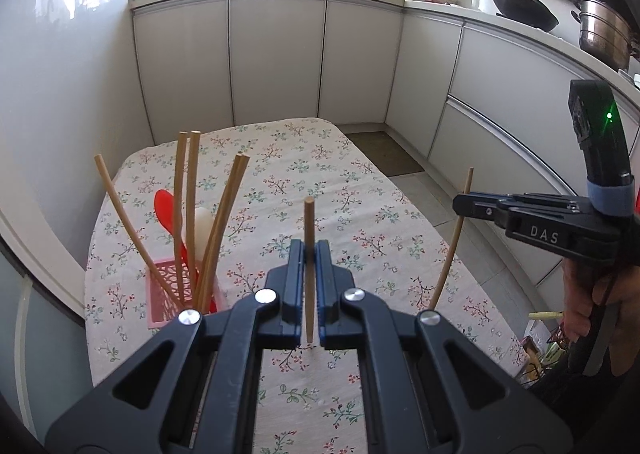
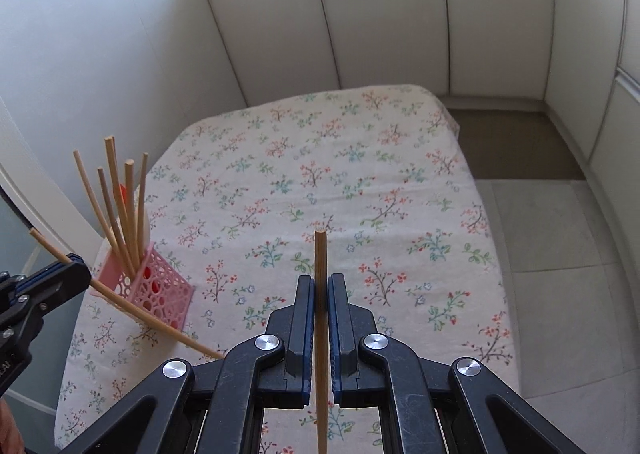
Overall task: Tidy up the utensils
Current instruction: 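Carry the chopsticks upright over the pink basket with both grippers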
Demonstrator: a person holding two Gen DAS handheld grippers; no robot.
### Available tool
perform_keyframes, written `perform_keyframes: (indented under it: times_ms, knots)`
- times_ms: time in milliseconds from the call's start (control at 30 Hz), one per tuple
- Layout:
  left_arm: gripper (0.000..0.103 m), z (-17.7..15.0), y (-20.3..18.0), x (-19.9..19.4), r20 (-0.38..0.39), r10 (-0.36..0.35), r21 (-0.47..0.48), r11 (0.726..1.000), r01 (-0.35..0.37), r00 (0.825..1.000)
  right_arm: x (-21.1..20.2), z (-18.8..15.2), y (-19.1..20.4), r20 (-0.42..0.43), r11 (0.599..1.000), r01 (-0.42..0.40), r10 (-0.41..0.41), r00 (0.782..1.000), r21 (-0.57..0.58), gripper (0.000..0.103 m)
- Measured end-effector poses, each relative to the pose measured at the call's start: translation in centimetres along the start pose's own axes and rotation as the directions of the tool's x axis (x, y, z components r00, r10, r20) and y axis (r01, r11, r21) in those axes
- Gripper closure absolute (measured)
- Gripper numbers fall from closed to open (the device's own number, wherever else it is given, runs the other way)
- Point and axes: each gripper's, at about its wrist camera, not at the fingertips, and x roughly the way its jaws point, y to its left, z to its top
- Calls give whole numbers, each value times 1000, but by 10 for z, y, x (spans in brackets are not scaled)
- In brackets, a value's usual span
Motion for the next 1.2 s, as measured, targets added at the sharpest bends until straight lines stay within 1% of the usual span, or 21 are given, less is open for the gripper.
perform_keyframes:
  times_ms: [167, 267, 400, 567, 667, 767, 867, 967, 1067, 1167, 1200]
  knots:
    - [97, 4, -1, -5, 20, -4, 1, 1000, 4, 1000, -19, 4, 1, 53, 1000, -10, 10, 999, 1, 98]
    - [97, 6, -3, -13, 46, -6, -1, 1000, 6, 999, -31, 7, 5, 91, 1000, -8, 9, 996, -9, 98]
    - [97, 12, -5, -29, 106, -2, 3, 1000, 2, 994, -44, 12, 9, 128, 999, -33, 35, 991, -18, 98]
    - [97, 23, -1, -53, 187, 3, -9, 1000, -1, 982, -61, 18, 16, 158, 998, -64, 67, 985, -22, 98]
    - [97, 29, 6, -67, 235, 12, -27, 1000, -6, 972, -69, 20, 21, 181, 997, -76, 80, 980, -32, 98]
    - [97, 33, 17, -81, 286, 36, -51, 998, -22, 957, -78, 23, 29, 201, 995, -96, 102, 974, -40, 98]
    - [97, 36, 28, -96, 338, 72, -80, 996, -48, 938, -85, 25, 37, 222, 992, -114, 123, 967, -54, 98]
    - [97, 37, 38, -107, 385, 137, -108, 989, -103, 913, -89, 28, 45, 233, 989, -130, 142, 962, -65, 98]
    - [97, 37, 47, -104, 397, 194, -128, 979, -156, 897, -89, 29, 53, 235, 987, -145, 159, 959, -74, 98]
    - [97, 38, 59, -88, 386, 224, -136, 973, -185, 895, -86, 31, 61, 229, 985, -154, 169, 959, -83, 98]
    - [97, 37, 62, -80, 378, 242, -135, 969, -205, 894, -85, 30, 63, 226, 984, -155, 171, 959, -86, 98]
